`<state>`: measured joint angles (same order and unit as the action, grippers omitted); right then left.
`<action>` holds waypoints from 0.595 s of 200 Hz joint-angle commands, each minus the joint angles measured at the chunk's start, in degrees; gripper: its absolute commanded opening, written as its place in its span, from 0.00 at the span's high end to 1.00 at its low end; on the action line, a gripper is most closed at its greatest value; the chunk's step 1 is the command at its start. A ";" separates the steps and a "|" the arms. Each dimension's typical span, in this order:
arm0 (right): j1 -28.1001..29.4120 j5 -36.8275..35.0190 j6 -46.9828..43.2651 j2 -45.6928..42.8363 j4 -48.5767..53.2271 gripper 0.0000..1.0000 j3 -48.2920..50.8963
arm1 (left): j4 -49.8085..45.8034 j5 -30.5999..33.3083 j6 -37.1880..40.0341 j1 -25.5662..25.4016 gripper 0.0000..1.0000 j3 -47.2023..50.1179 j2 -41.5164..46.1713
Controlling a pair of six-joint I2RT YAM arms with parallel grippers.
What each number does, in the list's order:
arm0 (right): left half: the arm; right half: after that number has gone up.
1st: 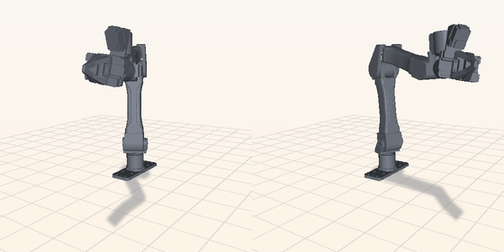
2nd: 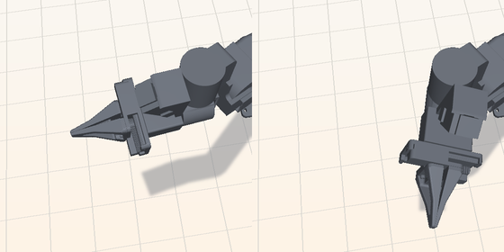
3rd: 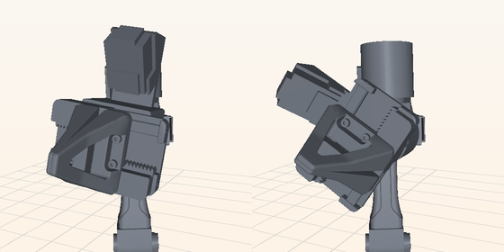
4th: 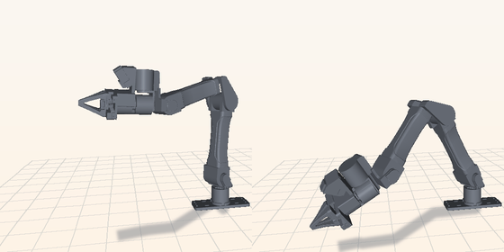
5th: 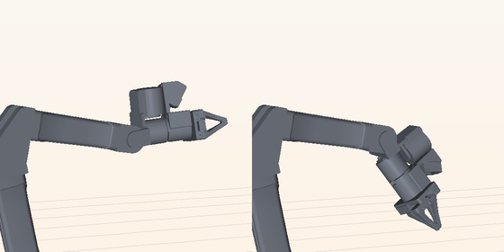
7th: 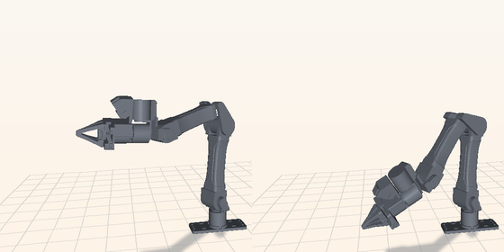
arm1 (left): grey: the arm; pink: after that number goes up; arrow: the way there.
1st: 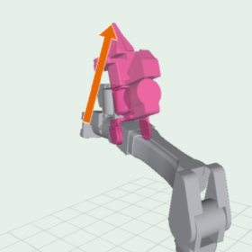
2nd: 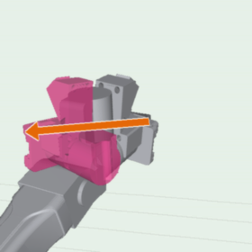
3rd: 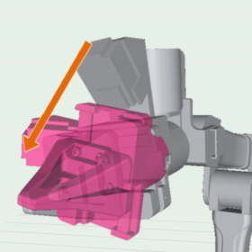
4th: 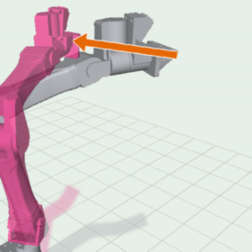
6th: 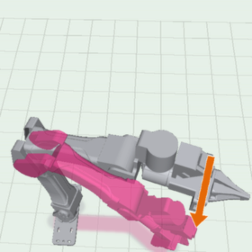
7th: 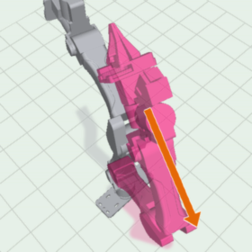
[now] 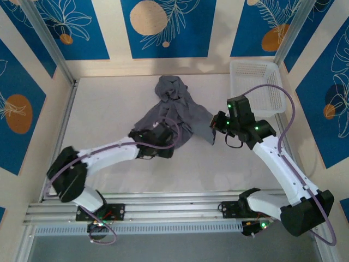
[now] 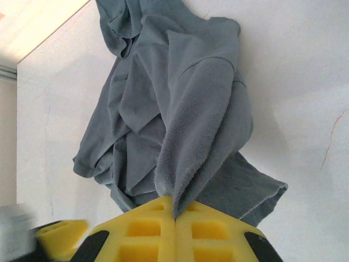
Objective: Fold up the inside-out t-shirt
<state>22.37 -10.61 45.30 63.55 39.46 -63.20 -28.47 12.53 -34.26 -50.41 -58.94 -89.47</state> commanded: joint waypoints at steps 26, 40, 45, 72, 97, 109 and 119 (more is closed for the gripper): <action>0.74 0.97 1.25 -1.36 0.16 1.00 1.67 | 8.73 7.21 -5.88 -0.33 0.21 -1.28 -7.51; 0.58 0.39 1.14 -1.71 0.50 1.00 1.78 | 7.34 10.20 -6.69 0.17 0.30 -1.88 -9.78; 0.42 0.13 1.32 -1.88 0.71 1.00 1.76 | 6.60 11.27 -7.35 0.58 0.34 -1.72 -10.24; -2.99 0.56 3.26 -3.27 1.09 1.00 2.59 | 6.39 13.65 -8.73 3.30 0.52 2.23 -9.14; -8.19 0.38 2.71 -5.15 3.02 1.00 1.40 | 5.05 16.56 -6.68 5.10 0.71 5.19 -3.58; -11.56 0.35 2.63 -7.35 3.66 1.00 0.64 | 3.96 16.26 -5.69 7.34 0.83 6.71 0.35; -14.44 1.12 2.81 -9.59 3.60 1.00 -0.12 | 4.36 14.14 -4.18 9.90 0.96 8.31 4.58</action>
<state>12.97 -10.28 46.98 58.92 41.23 -61.23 -22.50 25.43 -41.04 -44.82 -53.10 -93.95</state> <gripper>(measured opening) 0.055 0.163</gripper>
